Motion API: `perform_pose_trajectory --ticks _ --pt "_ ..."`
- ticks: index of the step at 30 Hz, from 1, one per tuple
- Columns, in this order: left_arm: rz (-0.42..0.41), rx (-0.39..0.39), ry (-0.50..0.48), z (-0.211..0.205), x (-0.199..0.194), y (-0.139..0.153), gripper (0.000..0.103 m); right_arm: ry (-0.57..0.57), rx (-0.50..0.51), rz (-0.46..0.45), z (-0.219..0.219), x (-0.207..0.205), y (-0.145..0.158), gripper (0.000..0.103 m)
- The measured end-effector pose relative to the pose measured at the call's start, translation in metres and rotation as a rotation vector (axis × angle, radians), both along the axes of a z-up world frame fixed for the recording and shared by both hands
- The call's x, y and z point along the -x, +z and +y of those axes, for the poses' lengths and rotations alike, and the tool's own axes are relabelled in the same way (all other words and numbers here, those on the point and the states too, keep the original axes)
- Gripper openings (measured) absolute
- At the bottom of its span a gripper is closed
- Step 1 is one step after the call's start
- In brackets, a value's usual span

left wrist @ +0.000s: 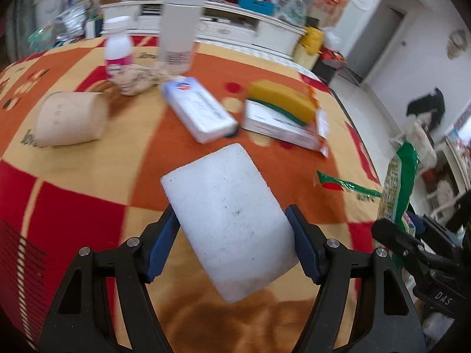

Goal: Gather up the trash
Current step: 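Carry the foam block and green snack bag with both tools over the black bin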

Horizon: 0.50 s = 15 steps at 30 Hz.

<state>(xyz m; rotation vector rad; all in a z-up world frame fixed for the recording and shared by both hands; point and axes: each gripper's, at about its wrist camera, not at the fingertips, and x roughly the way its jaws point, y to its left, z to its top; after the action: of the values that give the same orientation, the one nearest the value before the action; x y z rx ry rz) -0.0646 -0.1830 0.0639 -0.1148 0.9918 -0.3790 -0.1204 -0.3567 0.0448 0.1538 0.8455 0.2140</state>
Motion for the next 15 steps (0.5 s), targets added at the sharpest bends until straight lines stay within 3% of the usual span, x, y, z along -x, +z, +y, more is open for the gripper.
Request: perform_pose_trajectory --ticks 15 --pt "-0.015 0.022 -0.235 -0.12 0.03 0.01 0.072 -0.226 0.028 0.012 -0.101 0.056 0.004 0.053"
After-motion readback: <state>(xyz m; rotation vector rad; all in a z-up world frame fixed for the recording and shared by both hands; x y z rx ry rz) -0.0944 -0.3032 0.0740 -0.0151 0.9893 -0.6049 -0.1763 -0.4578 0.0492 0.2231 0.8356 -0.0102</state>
